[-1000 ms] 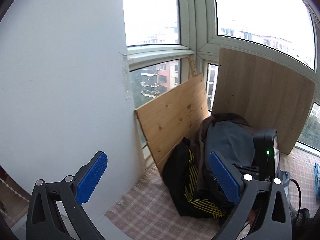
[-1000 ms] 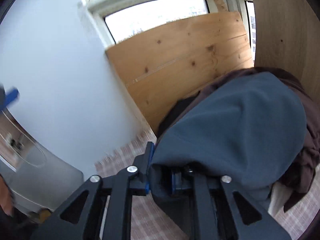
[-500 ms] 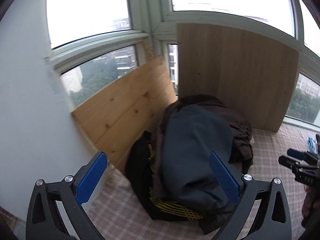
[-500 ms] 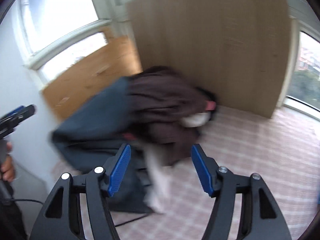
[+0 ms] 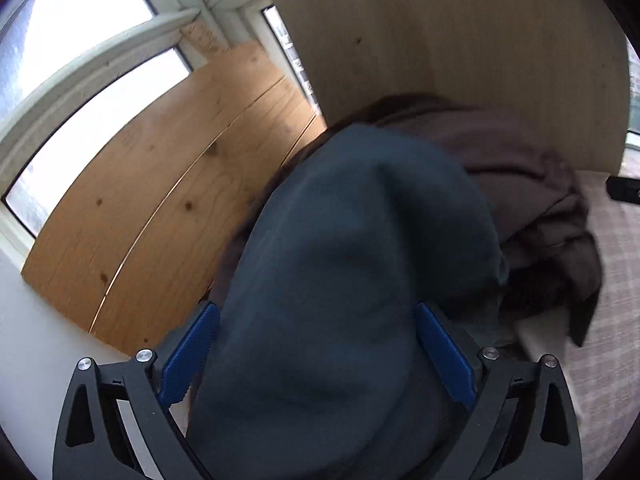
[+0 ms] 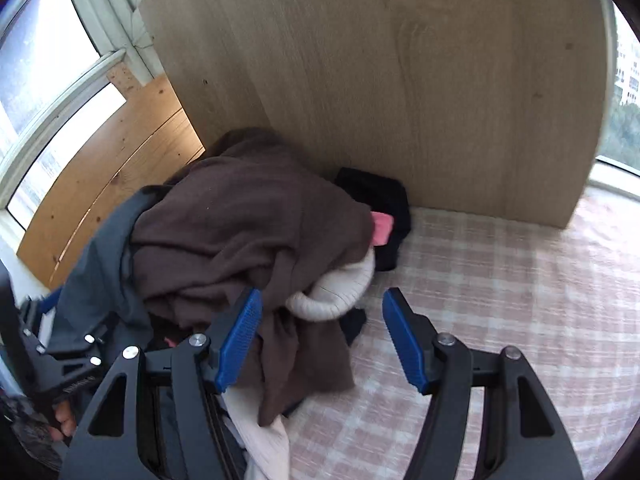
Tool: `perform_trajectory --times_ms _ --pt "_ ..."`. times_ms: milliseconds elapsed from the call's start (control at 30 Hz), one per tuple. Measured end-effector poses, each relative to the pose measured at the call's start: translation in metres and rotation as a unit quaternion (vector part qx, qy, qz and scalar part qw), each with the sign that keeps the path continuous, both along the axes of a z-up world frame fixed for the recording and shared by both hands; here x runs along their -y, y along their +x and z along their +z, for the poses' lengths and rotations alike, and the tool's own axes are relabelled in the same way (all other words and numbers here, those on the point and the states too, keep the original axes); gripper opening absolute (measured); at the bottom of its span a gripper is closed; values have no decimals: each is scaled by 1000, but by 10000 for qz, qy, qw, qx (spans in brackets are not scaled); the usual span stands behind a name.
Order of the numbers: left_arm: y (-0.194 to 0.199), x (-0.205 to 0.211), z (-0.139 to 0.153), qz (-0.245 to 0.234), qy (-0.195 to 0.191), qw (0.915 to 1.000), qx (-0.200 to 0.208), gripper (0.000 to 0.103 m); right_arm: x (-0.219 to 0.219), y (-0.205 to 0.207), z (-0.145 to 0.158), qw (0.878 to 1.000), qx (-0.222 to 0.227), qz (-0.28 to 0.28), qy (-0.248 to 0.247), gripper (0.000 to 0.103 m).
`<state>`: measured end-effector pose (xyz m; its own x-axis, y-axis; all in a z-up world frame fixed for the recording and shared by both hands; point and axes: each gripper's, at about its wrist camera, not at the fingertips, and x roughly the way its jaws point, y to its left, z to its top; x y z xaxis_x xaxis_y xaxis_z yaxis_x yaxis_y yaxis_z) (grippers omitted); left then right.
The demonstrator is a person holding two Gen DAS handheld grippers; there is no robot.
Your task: Fold clothes
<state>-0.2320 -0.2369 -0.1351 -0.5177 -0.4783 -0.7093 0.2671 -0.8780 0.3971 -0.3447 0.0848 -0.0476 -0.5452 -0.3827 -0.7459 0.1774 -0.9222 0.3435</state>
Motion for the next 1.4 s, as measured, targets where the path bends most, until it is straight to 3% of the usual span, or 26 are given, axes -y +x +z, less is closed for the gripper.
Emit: perform_trajectory --times_ms 100,200,333,433,533,633,700,733,767,800,833,867,900,1033,1133,1200,1267,1333,1400 --pt "6 36 -13 507 99 9986 143 99 9 -21 -10 9994 263 38 -230 63" --pt "20 55 -5 745 220 9970 46 99 24 -34 -18 9988 421 62 -255 63" --pt "34 54 14 786 -177 9967 -133 99 40 -43 -24 9989 466 -23 -68 63" --pt "44 52 22 739 -60 9970 -210 99 42 -40 -21 9994 342 44 47 63" --pt "54 51 30 693 56 9972 -288 99 17 -32 -18 9995 243 -140 -173 63" --pt "65 52 31 655 88 9971 -363 99 3 -35 -33 9974 622 -299 -228 77" --pt "66 49 36 633 118 9971 -406 98 18 -39 -44 9974 712 -104 -22 77" --pt "66 50 37 624 153 9969 -445 98 26 -38 -45 9983 581 -17 12 75" --pt "65 53 38 623 183 9967 -479 98 35 -35 -45 9989 442 139 -26 53" --pt "64 53 42 635 190 9965 -515 98 43 -30 -43 9985 321 377 -232 36" --pt "64 53 45 647 195 9962 -551 98 53 -25 -39 9980 216 528 -258 23" --pt "67 54 48 662 189 9959 -593 98 63 -18 -34 9979 79 634 -123 19" --pt "69 56 52 685 191 9954 -639 98 73 -11 -29 9972 -55 739 4 18" --pt "88 66 73 871 109 9926 -840 98 103 27 -1 9875 -268 1393 -690 11" --pt "107 77 91 1058 20 9893 -1003 98 151 71 16 9749 -505 2084 -601 11" --pt "119 84 103 1189 -94 9865 -1123 98 179 94 16 9681 -407 2382 -663 10" --pt "131 89 113 1266 -160 9844 -1214 98 197 109 10 9512 -20 2841 -1206 10" --pt "138 92 119 1310 -191 9830 -1276 98 220 143 9 9438 -227 3195 -816 10" --pt "140 93 120 1286 -188 9833 -1277 98 220 157 6 9492 -332 3091 -495 12"
